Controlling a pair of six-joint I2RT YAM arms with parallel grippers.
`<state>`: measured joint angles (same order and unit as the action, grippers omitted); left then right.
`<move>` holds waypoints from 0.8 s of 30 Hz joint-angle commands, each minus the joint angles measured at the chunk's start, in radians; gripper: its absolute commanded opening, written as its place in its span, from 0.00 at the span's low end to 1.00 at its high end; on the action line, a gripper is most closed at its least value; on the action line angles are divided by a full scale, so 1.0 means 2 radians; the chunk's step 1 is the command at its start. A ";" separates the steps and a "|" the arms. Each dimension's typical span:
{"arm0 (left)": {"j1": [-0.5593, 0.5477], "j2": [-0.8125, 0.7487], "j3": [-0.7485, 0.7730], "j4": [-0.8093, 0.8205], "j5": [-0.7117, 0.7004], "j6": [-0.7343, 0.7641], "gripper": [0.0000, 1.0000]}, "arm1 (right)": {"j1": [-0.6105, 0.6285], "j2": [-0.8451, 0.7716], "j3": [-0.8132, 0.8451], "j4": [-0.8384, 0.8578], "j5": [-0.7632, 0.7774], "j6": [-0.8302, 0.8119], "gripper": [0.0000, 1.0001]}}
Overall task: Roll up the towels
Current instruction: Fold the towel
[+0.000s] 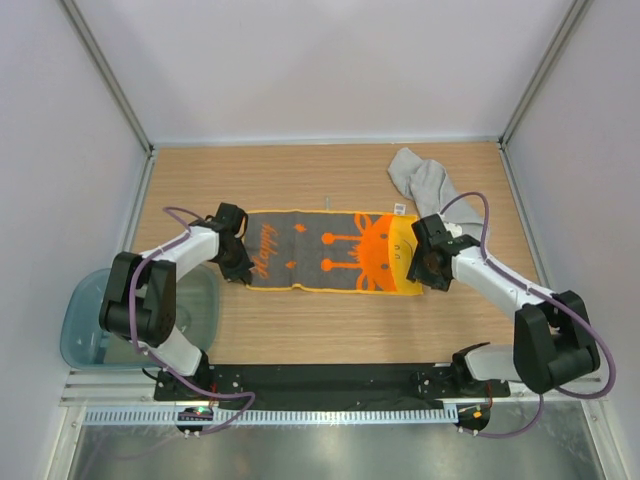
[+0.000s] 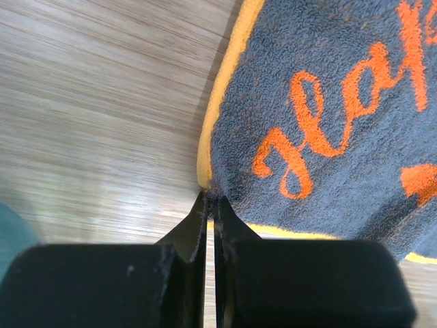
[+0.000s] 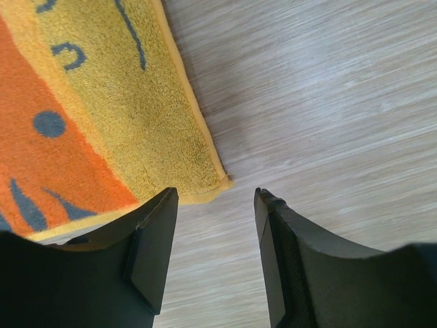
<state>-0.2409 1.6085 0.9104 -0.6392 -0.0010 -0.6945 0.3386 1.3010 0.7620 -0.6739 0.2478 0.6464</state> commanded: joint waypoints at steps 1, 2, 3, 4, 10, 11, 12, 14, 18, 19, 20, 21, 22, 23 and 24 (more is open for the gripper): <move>-0.001 0.000 0.010 0.014 0.030 0.010 0.00 | 0.000 0.023 0.000 0.026 0.017 0.012 0.55; -0.001 0.000 0.008 0.016 0.032 0.010 0.00 | 0.001 0.029 -0.001 0.033 0.013 0.011 0.54; -0.001 0.000 0.007 0.016 0.033 0.011 0.00 | 0.001 0.040 -0.004 0.037 0.010 0.011 0.53; -0.001 -0.003 0.004 0.017 0.034 0.011 0.00 | 0.000 0.044 -0.006 0.040 0.007 0.011 0.53; -0.001 -0.010 0.003 0.020 0.043 0.008 0.00 | 0.000 0.064 -0.021 0.059 0.000 0.010 0.41; -0.001 -0.010 0.003 0.020 0.043 0.008 0.00 | 0.000 0.064 -0.021 0.060 -0.003 0.010 0.39; 0.000 -0.010 0.004 0.019 0.044 0.009 0.00 | 0.001 0.065 -0.024 0.062 -0.003 0.011 0.38; 0.000 -0.011 0.006 0.018 0.045 0.008 0.00 | 0.001 0.064 -0.029 0.065 -0.010 0.011 0.32; -0.001 -0.017 0.010 0.013 0.048 0.010 0.00 | 0.000 0.055 -0.031 0.061 -0.010 0.010 0.13; -0.001 -0.020 0.011 0.007 0.047 0.011 0.00 | 0.001 0.051 -0.030 0.053 -0.008 0.009 0.07; -0.001 -0.023 0.013 0.004 0.043 0.011 0.00 | 0.000 0.041 -0.027 0.049 -0.006 0.010 0.03; -0.003 -0.031 0.014 0.001 0.036 0.011 0.00 | 0.001 0.035 -0.026 0.044 -0.003 0.012 0.01; -0.005 -0.035 0.018 -0.006 0.019 0.013 0.00 | 0.000 0.031 -0.023 0.030 -0.003 0.017 0.01; -0.007 -0.037 0.020 -0.019 0.012 0.014 0.00 | 0.001 0.025 -0.015 0.023 -0.002 0.019 0.01; -0.010 -0.043 0.023 -0.024 0.008 0.014 0.00 | 0.001 0.014 -0.011 0.016 0.003 0.024 0.01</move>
<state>-0.2466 1.5871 0.9138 -0.6418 0.0532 -0.6888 0.3386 1.3960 0.7189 -0.5858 0.2195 0.6624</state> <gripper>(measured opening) 0.010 0.039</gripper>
